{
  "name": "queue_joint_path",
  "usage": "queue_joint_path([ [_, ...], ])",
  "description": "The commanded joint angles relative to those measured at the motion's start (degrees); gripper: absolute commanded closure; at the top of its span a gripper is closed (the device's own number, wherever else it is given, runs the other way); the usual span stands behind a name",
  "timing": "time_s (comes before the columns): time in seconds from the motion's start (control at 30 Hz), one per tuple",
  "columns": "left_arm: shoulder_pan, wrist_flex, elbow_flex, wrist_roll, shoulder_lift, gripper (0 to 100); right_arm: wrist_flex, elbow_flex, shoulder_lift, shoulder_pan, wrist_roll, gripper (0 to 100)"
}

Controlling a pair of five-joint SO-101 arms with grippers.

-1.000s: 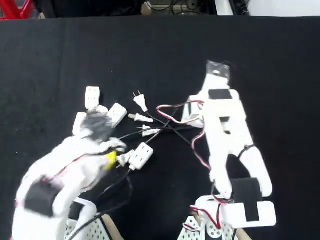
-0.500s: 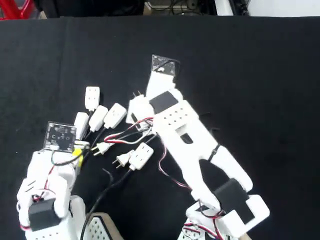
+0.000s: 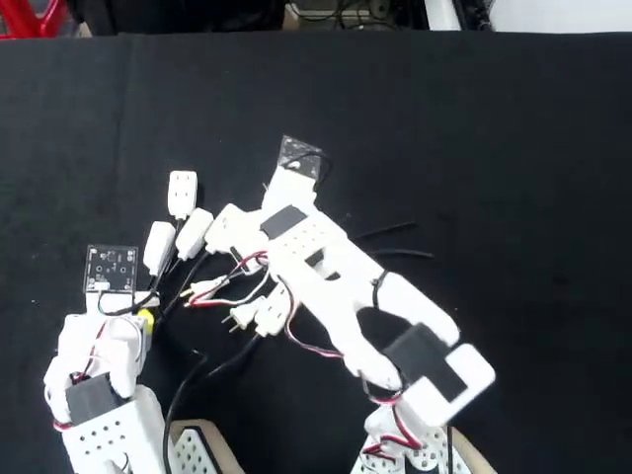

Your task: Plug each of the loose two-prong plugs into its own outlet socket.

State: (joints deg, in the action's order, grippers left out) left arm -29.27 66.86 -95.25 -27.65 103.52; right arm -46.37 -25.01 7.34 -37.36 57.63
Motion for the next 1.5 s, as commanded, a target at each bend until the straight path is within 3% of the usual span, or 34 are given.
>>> queue_joint_path([
  [0.0, -0.40, -2.37, -0.22, -1.32, 0.53, 79, 0.97, 1.89, 1.01, 2.02, 2.20, 84.2],
  [0.2, -0.40, -2.81, -0.75, -1.32, 0.53, 79, -2.02, 1.80, -4.53, 5.45, 2.55, 84.2],
  [0.4, -0.40, -2.90, -0.84, -1.32, 0.53, 79, -4.31, 1.36, -12.26, 8.88, 9.14, 84.2],
  [0.57, -0.40, -2.90, -0.84, -1.32, 0.53, 79, 6.86, -5.23, -8.75, 9.58, 21.01, 84.3],
  [0.83, -0.40, -2.90, -0.84, -1.32, 0.53, 79, 11.43, -3.47, -1.71, 9.85, 26.81, 84.3],
  [1.13, -0.40, -2.90, -0.92, -1.32, 0.53, 79, 11.43, 0.40, 6.99, 9.58, 27.43, 84.4],
  [1.3, -0.40, -2.90, -0.92, -1.32, 0.53, 79, 11.34, 2.24, 9.89, 9.58, 26.73, 98.5],
  [1.47, -0.40, -2.90, -0.92, -1.32, 0.53, 79, 7.21, 3.21, 7.87, 9.49, 22.68, 97.6],
])
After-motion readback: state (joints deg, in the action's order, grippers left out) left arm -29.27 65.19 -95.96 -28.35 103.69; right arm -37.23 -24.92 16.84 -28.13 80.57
